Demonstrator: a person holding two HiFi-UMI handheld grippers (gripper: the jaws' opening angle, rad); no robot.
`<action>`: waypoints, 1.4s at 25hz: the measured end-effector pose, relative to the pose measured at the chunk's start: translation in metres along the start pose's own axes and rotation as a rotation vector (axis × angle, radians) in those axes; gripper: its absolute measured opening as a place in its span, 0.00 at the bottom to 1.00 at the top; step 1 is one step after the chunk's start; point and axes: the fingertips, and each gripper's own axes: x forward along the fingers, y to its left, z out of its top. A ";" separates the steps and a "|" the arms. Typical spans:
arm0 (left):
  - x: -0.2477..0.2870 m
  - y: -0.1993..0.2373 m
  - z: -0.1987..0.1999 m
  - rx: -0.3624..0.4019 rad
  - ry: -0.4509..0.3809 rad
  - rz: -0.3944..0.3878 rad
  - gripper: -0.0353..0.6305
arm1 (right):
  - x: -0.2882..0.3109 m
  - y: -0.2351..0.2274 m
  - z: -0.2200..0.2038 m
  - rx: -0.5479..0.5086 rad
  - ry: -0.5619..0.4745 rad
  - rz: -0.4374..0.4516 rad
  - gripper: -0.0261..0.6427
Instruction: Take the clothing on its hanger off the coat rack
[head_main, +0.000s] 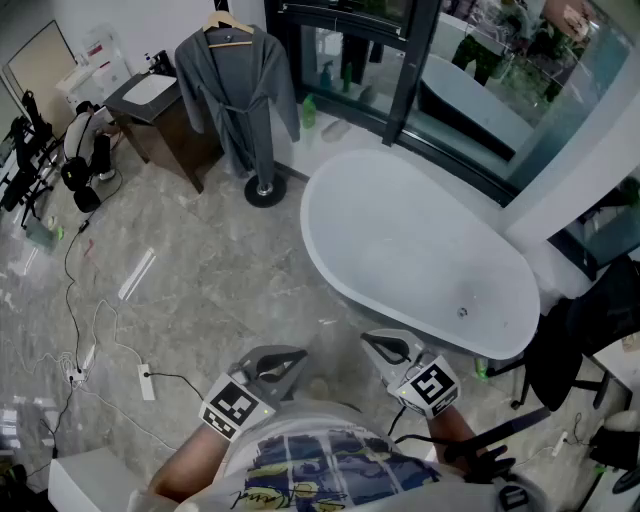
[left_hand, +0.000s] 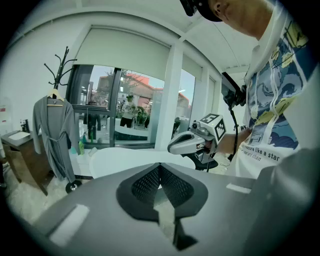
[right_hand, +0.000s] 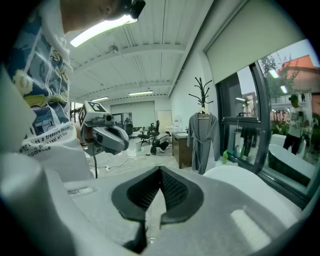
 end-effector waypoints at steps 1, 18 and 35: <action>-0.002 0.004 -0.002 -0.006 0.000 0.004 0.06 | 0.005 0.001 -0.001 0.000 0.001 0.002 0.04; -0.039 0.186 0.018 -0.077 -0.071 0.036 0.06 | 0.177 -0.055 0.074 -0.028 0.061 0.079 0.18; -0.103 0.426 0.027 -0.144 -0.133 0.222 0.06 | 0.415 -0.235 0.199 -0.278 0.133 0.040 0.25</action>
